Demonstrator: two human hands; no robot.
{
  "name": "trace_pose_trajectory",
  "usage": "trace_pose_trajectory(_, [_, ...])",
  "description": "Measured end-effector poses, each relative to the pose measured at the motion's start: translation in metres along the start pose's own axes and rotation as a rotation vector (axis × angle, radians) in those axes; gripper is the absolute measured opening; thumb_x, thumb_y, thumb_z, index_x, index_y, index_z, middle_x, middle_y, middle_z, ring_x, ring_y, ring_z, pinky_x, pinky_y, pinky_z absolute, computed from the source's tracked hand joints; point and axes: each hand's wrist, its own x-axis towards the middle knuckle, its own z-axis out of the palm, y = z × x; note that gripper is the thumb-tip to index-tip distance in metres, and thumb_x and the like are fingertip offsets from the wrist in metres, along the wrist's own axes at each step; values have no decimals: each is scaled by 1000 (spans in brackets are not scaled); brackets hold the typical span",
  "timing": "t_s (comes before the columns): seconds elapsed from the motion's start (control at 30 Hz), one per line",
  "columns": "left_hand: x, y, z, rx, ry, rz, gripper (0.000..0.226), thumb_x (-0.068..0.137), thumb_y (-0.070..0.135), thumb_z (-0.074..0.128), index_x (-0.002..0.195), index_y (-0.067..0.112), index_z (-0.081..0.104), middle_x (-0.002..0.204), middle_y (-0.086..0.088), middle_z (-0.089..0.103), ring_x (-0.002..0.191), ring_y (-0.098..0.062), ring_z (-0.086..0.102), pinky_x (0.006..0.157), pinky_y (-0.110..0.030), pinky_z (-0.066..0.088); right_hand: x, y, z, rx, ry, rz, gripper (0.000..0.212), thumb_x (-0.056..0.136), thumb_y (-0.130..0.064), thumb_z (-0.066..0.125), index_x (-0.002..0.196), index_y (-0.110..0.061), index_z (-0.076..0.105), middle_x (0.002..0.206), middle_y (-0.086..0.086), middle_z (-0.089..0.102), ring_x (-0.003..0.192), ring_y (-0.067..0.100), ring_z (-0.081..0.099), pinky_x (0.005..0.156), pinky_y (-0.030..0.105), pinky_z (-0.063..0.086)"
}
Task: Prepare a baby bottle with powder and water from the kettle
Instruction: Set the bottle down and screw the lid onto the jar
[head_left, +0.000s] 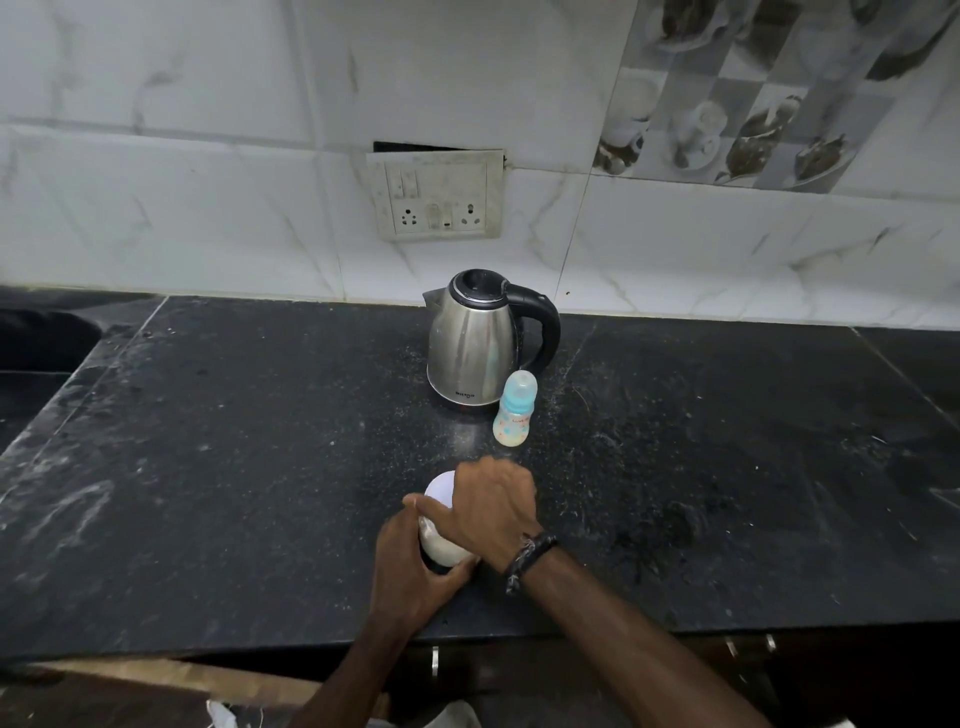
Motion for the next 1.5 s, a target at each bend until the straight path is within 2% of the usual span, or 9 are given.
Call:
trace_pose_trajectory(0.1, [1, 5, -1, -11, 20, 20, 76, 63, 54, 92, 126, 22, 64, 121, 12, 70, 114, -10, 67, 95, -39, 54, 7, 16, -6, 102, -133, -129, 64, 85, -70, 50, 98, -10, 64, 103, 14, 68, 93, 33, 65, 67, 34, 38])
trace_pose_trajectory(0.23, [2, -4, 2, -21, -19, -25, 87, 62, 48, 95, 135, 17, 60, 133, 0, 68, 123, -16, 65, 103, -45, 53, 7, 17, -10, 91, -307, -253, 75, 75, -59, 70, 132, -16, 45, 119, 22, 55, 99, 39, 61, 80, 44, 51])
trace_pose_trajectory(0.43, [0, 8, -2, -37, 53, 26, 71, 59, 51, 93, 117, 23, 64, 116, 14, 70, 109, -5, 66, 91, -36, 55, 2, 7, -4, 20, -27, -68, 61, 55, -79, 66, 55, -19, 59, 55, 3, 62, 48, 21, 59, 49, 25, 26])
trace_pose_trajectory(0.53, [-1, 2, 1, -37, 24, 34, 81, 64, 60, 88, 130, 21, 61, 125, 15, 68, 117, -6, 65, 97, -41, 54, 3, -1, 1, 10, 38, 26, 69, 54, -86, 63, 46, -18, 56, 46, 1, 57, 40, 18, 54, 46, 23, 23])
trace_pose_trajectory(0.67, [2, 10, -2, -67, 28, 64, 79, 63, 47, 95, 131, 21, 63, 126, 14, 70, 117, -7, 67, 98, -38, 55, 11, 18, -10, 94, -164, -91, 65, 85, -72, 46, 97, -10, 64, 103, 12, 69, 95, 31, 64, 69, 34, 38])
trace_pose_trajectory(0.83, [5, 3, 0, -86, 31, 58, 80, 61, 29, 96, 133, 15, 63, 128, 5, 71, 119, -10, 67, 98, -45, 56, 5, 16, -14, 36, -381, -272, 85, 80, -54, 68, 146, -14, 32, 127, 23, 53, 111, 37, 56, 86, 41, 47])
trace_pose_trajectory(1.1, [3, -3, 1, -81, 23, 49, 73, 64, 48, 91, 126, 16, 67, 124, 8, 72, 116, -8, 67, 95, -44, 56, -1, -1, -12, 90, -150, -153, 42, 80, -50, 64, 98, -13, 64, 100, 10, 68, 92, 31, 64, 71, 36, 41])
trace_pose_trajectory(1.3, [2, 5, 0, -52, 32, 116, 57, 61, 34, 94, 112, 18, 72, 111, 19, 71, 105, 1, 67, 89, -23, 53, -6, -3, -3, 77, -29, -110, 45, 81, -56, 59, 89, -13, 65, 91, 9, 69, 81, 29, 64, 62, 34, 34])
trace_pose_trajectory(1.5, [-2, 5, 1, -76, 14, 118, 59, 59, 32, 97, 110, 19, 70, 109, 19, 70, 105, 4, 65, 88, -12, 48, -8, -5, 7, 49, 0, -52, 56, 50, -70, 72, 50, -17, 55, 46, 1, 53, 34, 20, 50, 40, 23, 27])
